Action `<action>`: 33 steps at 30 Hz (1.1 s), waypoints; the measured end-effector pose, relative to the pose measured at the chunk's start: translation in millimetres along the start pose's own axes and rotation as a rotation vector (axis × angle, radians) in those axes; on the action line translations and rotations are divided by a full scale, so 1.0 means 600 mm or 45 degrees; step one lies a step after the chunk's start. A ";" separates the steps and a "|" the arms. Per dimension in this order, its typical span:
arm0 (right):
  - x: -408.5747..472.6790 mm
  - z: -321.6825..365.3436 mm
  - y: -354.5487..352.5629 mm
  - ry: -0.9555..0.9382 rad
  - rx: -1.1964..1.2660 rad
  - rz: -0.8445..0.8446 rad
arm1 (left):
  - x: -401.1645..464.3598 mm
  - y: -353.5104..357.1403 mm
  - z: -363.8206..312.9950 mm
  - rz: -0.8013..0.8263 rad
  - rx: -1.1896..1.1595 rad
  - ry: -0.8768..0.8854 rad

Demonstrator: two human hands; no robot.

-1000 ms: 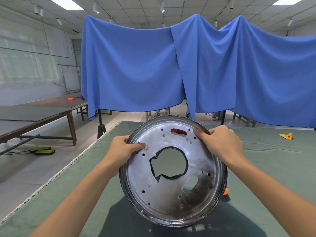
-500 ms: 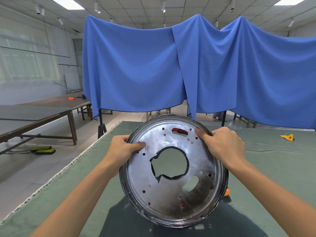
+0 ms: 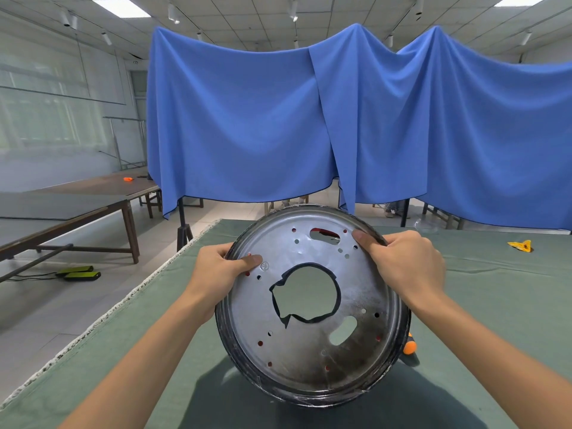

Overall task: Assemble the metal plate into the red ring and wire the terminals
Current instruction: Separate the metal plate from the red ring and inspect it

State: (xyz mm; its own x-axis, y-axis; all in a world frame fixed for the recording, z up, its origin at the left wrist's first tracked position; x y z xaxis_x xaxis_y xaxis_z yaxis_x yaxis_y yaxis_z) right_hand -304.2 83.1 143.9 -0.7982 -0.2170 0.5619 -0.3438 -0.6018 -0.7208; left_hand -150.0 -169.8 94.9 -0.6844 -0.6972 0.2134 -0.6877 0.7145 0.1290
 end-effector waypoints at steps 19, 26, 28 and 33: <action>-0.009 0.005 0.003 0.016 0.031 0.048 | -0.010 -0.002 -0.003 0.011 0.035 -0.025; -0.007 0.018 0.012 0.005 0.097 0.083 | 0.001 0.015 -0.027 0.046 0.507 0.044; -0.004 0.022 0.022 0.023 0.163 0.139 | 0.001 0.028 -0.046 0.004 0.812 0.147; -0.008 0.033 0.038 0.072 0.377 0.247 | -0.041 0.115 -0.134 -0.031 1.225 0.993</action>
State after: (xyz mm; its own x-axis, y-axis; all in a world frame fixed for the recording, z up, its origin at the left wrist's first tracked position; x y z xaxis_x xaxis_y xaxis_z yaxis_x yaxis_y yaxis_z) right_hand -298.4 55.0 132.8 -0.8637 -0.3112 0.3964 -0.0314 -0.7518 -0.6586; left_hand -161.4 -98.5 176.2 -0.5687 -0.2532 0.7826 -0.8220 0.1387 -0.5524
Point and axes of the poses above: each hand's wrist, its own x-axis towards the middle knuckle, its own y-axis out of the palm, z = x × y, the point moved 8 cm from there along x, towards the middle knuckle, and after that the axes turned 13 degrees about -x, right-handed, at the moved point
